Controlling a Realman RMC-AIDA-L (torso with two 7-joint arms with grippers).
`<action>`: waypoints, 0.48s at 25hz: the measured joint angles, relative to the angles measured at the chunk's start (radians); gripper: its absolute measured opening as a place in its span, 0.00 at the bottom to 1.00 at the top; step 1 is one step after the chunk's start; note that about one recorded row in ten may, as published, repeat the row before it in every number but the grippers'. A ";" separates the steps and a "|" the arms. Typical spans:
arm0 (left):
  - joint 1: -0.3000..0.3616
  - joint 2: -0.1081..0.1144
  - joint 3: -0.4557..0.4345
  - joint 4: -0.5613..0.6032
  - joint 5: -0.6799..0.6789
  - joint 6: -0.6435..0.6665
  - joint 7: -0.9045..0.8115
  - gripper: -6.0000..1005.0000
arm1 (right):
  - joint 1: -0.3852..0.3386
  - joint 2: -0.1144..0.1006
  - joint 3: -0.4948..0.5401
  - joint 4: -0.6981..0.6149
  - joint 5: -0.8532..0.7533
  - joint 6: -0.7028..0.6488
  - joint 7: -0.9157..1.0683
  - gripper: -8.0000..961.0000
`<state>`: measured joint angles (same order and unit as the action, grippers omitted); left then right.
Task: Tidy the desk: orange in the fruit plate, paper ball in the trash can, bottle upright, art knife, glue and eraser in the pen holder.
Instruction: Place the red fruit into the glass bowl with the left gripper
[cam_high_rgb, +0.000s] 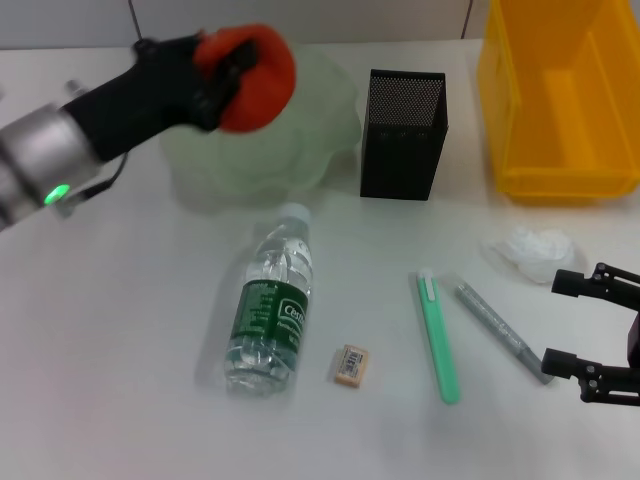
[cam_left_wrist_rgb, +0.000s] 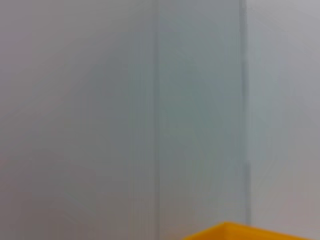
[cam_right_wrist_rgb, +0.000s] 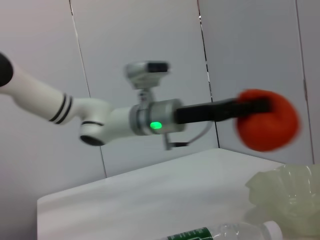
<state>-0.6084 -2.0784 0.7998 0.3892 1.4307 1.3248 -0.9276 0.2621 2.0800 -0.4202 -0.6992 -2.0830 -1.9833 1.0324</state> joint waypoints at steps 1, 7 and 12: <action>-0.026 0.000 -0.002 -0.019 -0.003 -0.043 0.000 0.15 | 0.000 0.000 0.000 0.001 0.000 0.000 0.000 0.88; -0.121 -0.002 0.002 -0.122 -0.079 -0.233 0.016 0.12 | -0.001 0.000 0.000 0.005 0.000 0.000 0.000 0.88; -0.127 -0.002 0.003 -0.141 -0.113 -0.256 0.040 0.21 | -0.001 -0.001 0.002 0.018 0.000 0.005 0.000 0.88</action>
<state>-0.7357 -2.0803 0.8030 0.2485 1.3181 1.0692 -0.8880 0.2607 2.0791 -0.4183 -0.6809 -2.0830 -1.9784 1.0324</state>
